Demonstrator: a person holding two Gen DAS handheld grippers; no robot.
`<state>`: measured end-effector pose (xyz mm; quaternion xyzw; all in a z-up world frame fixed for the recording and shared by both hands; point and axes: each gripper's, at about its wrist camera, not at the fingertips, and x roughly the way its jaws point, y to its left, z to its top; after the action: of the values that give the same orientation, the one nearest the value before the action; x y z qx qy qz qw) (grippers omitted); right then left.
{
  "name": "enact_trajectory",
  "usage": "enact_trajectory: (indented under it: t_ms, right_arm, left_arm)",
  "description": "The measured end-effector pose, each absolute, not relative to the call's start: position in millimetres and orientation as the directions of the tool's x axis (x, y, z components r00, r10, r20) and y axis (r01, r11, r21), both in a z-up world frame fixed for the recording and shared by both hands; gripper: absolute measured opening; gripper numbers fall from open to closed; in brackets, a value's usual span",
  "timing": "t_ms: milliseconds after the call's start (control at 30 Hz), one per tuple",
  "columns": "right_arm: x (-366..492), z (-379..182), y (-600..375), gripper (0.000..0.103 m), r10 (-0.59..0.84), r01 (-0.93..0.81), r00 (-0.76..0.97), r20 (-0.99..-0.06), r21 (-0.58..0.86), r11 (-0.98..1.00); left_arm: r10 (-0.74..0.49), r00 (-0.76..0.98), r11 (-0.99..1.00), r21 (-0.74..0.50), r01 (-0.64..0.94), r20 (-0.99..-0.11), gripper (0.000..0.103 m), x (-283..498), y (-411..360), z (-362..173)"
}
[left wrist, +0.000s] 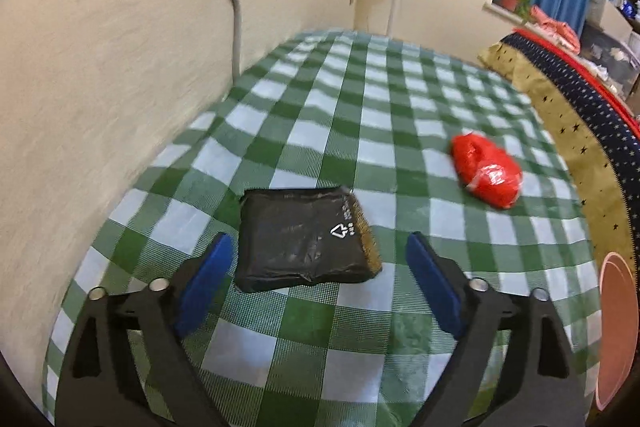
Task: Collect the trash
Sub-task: 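Move the left gripper to the black wallet while the right gripper approaches the red plastic bag, then grasp the black wallet with the left gripper while the right gripper grasps the red bag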
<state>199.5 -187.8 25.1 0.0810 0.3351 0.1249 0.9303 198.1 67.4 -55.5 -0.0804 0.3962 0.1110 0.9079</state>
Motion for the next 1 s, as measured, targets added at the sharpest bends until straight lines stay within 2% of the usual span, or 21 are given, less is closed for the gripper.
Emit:
enact_trajectory:
  t_ms: [100,467,533,567,633,1000]
  right_arm:
    - [212,17,-181,0.088,0.300,-0.183,0.733,-0.611,0.247,0.952]
    - [245,-7,-160,0.091,0.335,-0.196,0.696,-0.635,0.281,0.940]
    - [251,-10,-154,0.091,0.345,-0.203,0.686,-0.640,0.287,0.936]
    - [255,-12,-149,0.092,0.351,-0.208,0.679,-0.645,0.290,0.934]
    - [262,-16,-141,0.094,0.359,-0.214,0.667,-0.653,0.293,0.932]
    - [313,-55,-98,0.095,0.346,-0.207,0.586,-0.732,0.278,0.938]
  left_arm:
    - [0.157,0.619,0.959,-0.030,-0.282,-0.770,0.092,208,70,-65]
    - [0.149,0.560,0.956,-0.026,-0.292,-0.815,0.091,224,75,-78]
    - [0.139,0.566,0.956,-0.039,-0.291,-0.813,0.081,223,76,-78]
    - [0.132,0.569,0.955,-0.049,-0.293,-0.812,0.080,222,77,-77]
    - [0.117,0.579,0.952,-0.074,-0.296,-0.807,0.071,218,82,-76]
    - [0.062,0.626,0.948,-0.151,-0.281,-0.777,0.040,210,88,-59]
